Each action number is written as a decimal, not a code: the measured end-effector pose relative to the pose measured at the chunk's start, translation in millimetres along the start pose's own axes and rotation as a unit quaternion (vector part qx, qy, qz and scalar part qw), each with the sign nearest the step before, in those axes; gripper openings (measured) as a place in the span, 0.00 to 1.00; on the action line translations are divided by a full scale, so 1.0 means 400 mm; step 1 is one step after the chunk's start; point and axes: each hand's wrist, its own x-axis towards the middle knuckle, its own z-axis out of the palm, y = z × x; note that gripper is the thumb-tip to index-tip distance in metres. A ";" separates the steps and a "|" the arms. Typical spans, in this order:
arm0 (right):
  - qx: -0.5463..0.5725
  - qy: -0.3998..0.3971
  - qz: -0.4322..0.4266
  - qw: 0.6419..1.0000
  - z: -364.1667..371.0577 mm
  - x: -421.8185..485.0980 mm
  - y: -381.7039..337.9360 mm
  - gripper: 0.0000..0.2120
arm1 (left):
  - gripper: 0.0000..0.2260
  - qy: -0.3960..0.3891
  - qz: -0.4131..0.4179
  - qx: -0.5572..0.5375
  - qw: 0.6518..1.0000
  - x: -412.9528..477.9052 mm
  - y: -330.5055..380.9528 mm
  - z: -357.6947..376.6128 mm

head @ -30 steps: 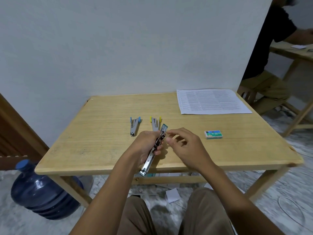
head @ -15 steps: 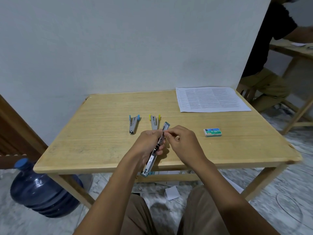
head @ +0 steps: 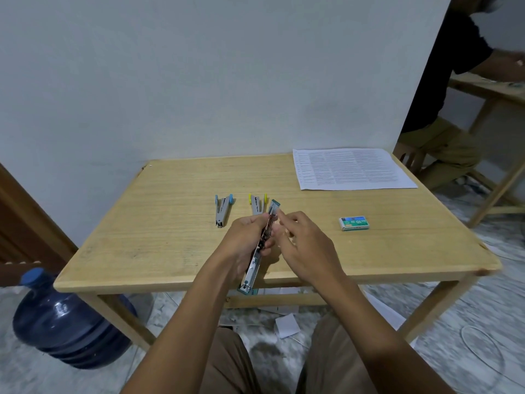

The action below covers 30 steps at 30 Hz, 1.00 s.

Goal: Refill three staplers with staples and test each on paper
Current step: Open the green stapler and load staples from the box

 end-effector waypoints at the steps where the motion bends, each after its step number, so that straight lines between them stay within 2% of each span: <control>1: 0.022 0.006 0.003 1.000 -0.002 -0.003 0.002 0.19 | 0.12 0.007 0.003 -0.018 1.000 0.003 0.003 -0.001; 3: 0.077 0.010 -0.004 0.997 -0.007 -0.012 0.003 0.16 | 0.11 0.034 0.010 -0.051 0.998 0.012 0.009 -0.003; 5: 0.117 -0.042 -0.024 0.992 -0.010 -0.025 0.001 0.13 | 0.12 0.069 0.012 -0.090 0.994 0.022 0.013 -0.002; 7: 0.139 -0.115 -0.032 0.983 -0.008 -0.039 -0.004 0.22 | 0.14 0.093 0.023 -0.127 0.987 0.030 0.019 0.002; 9: 0.118 -0.143 -0.054 0.981 -0.007 -0.046 -0.005 0.32 | 0.13 0.099 0.033 -0.174 0.979 0.033 0.026 0.009; 10: 0.095 -0.145 -0.073 0.982 -0.006 -0.046 -0.004 0.34 | 0.12 0.098 0.039 -0.195 0.975 0.035 0.030 0.011; 14: 0.064 -0.103 -0.131 0.984 -0.013 -0.043 -0.001 0.25 | 0.09 0.084 0.060 -0.201 0.974 0.040 0.040 0.008; 18: 0.155 0.028 -0.161 0.974 -0.033 -0.030 0.008 0.19 | 0.09 0.043 0.058 -0.183 0.980 0.043 0.045 -0.024; 20: 0.192 0.077 -0.128 0.970 -0.049 -0.009 0.007 0.18 | 0.13 -0.015 0.043 -0.117 0.992 0.031 0.044 -0.035; 23: 0.263 0.097 -0.028 0.959 -0.069 0.019 -0.007 0.17 | 0.15 -0.099 0.043 -0.077 0.991 0.008 0.040 -0.032; 25: 0.318 0.099 0.039 0.942 -0.074 0.030 -0.015 0.21 | 0.14 -0.120 0.048 -0.077 0.989 -0.001 0.038 -0.028; 28: 0.397 0.022 0.121 0.910 -0.080 0.047 -0.012 0.35 | 0.12 -0.130 0.048 -0.078 0.987 -0.007 0.035 -0.030; 29: 0.444 -0.023 0.137 0.885 -0.080 0.051 -0.010 0.35 | 0.12 -0.138 0.048 -0.076 0.986 -0.010 0.034 -0.030; 30: 0.490 -0.065 0.140 0.858 -0.079 0.053 -0.007 0.31 | 0.12 -0.146 0.047 -0.077 0.985 -0.012 0.033 -0.030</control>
